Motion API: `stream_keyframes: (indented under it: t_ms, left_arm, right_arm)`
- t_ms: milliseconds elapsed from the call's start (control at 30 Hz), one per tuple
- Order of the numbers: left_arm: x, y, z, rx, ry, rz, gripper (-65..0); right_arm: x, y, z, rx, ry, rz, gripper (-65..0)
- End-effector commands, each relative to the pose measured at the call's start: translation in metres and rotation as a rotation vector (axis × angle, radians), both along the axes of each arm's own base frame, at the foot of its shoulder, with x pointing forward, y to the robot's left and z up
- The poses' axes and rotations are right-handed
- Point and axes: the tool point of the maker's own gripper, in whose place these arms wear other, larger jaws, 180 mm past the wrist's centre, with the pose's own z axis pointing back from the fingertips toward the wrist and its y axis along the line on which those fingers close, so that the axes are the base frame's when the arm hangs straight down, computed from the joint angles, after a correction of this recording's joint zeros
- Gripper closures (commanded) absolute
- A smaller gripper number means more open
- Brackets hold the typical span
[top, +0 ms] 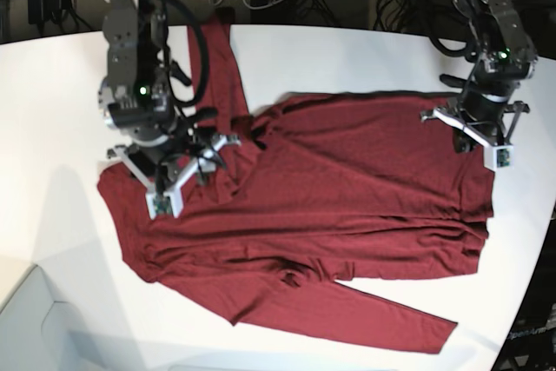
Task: Layout the t-shirt on the table in an organized manner, then fold the t-shirt properly
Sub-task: 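Grasp the sleeve at the shoulder with the right gripper and lift it, then carry the sleeve with the right gripper across the shirt toward the left gripper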
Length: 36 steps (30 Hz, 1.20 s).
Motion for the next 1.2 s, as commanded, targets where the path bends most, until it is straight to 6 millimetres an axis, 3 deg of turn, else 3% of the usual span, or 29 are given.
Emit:
stream_keyframes:
  t_ms: [0,133,267,567,800,900,967,1000,1167]
  left_arm:
    - [0.008,0.003,0.013,0.014,-0.049,-0.001,-5.2]
    - [0.012,0.007,0.018,0.021,-0.063,0.004,-5.2]
    - [0.015,0.007,0.021,0.022,-0.074,0.003,-5.2]
    - [0.021,0.006,0.025,0.027,-0.086,-0.001,-5.2]
    - [0.018,0.009,0.025,0.032,-0.084,0.007,-5.2]
    - [0.015,0.020,0.028,0.041,-0.090,0.038,-5.2]
    - [0.012,0.029,0.031,0.042,-0.097,0.063,-5.2]
    - [0.010,0.034,0.032,0.046,-0.099,0.080,-5.2]
    - [-0.004,0.058,0.032,0.062,-0.091,0.150,-5.2]
  right_arm:
    - [-0.005,0.002,-0.002,0.008,0.000,-0.001,-31.0]
    - [-0.054,0.002,-0.043,0.011,0.143,-0.004,-31.0]
    - [-0.091,0.009,-0.065,0.032,0.196,-0.003,-31.0]
    - [-0.134,0.007,-0.090,0.033,0.294,-0.011,-31.0]
    - [-0.158,0.009,-0.116,0.026,0.395,-0.006,-29.8]
    - [-0.164,0.012,-0.119,0.035,0.410,-0.004,-18.9]
    - [-0.161,0.020,-0.118,0.058,0.404,-0.012,-4.3]
    - [-0.159,0.021,-0.117,0.064,0.401,-0.014,0.0]
    - [-0.139,0.042,-0.106,0.101,0.355,0.015,0.0]
